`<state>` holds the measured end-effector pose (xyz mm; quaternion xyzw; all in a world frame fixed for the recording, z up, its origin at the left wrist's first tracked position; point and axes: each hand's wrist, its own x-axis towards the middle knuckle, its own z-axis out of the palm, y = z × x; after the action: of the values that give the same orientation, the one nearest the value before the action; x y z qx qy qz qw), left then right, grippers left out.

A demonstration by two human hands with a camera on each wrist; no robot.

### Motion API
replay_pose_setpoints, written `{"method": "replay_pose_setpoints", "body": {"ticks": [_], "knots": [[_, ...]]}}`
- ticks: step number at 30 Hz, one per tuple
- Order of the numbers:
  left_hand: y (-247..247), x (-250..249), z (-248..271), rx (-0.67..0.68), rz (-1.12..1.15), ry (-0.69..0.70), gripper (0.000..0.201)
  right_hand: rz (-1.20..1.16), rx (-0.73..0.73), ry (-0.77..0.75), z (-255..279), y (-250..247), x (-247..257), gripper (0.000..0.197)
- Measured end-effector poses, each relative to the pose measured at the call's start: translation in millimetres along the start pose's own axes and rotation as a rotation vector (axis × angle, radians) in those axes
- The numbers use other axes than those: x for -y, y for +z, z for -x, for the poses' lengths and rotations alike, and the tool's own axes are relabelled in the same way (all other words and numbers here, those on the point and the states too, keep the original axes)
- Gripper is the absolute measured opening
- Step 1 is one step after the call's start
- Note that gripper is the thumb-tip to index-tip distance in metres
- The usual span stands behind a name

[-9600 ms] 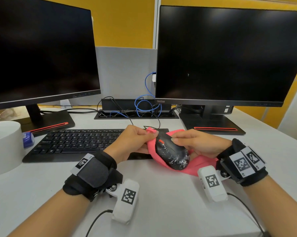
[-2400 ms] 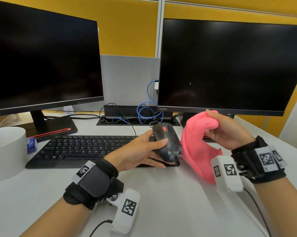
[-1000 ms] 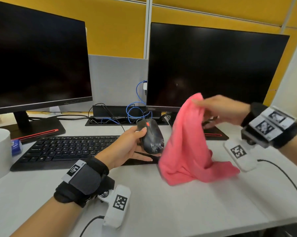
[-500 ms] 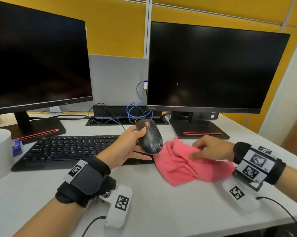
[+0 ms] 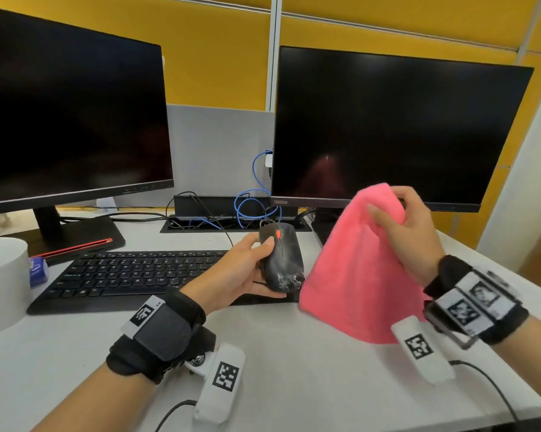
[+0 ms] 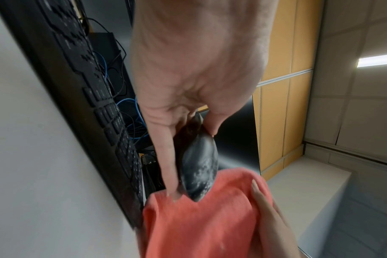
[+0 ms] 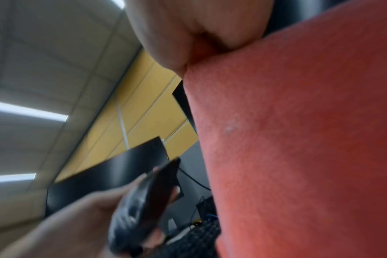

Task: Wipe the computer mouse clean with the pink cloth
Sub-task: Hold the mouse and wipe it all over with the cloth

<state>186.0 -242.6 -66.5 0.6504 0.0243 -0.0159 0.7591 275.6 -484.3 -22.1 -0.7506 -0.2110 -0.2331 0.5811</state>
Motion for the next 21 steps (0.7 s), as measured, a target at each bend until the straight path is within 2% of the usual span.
{"method": "replay_pose_setpoints", "body": {"ticks": [2, 4, 7, 9, 16, 21], "knots": [[0.1, 0.0, 0.4, 0.016, -0.011, -0.002, 0.031, 0.115, 0.11, -0.162, 4.4, 13.9, 2.7, 0.03], [1.5, -0.1, 1.9, 0.035, -0.014, -0.004, 0.031, 0.13, 0.32, -0.186, 9.8, 30.3, 8.1, 0.038], [3.9, 0.2, 4.4, 0.054, 0.012, -0.002, 0.029, 0.122, 0.725, -0.21, 19.5, 57.2, 15.4, 0.038], [4.6, 0.4, 4.6, 0.036, 0.019, -0.001, 0.029, 0.24, 0.828, -0.316, 16.9, 67.1, 10.1, 0.041], [9.0, -0.2, 5.2, 0.031, 0.055, 0.018, 0.031, 0.239, 0.728, -0.48, 11.7, 59.0, 9.8, 0.043], [3.7, -2.9, 4.3, -0.048, 0.068, 0.033, 0.032, 0.343, 0.589, -0.561, 24.4, 47.6, 6.0, 0.029]]}}
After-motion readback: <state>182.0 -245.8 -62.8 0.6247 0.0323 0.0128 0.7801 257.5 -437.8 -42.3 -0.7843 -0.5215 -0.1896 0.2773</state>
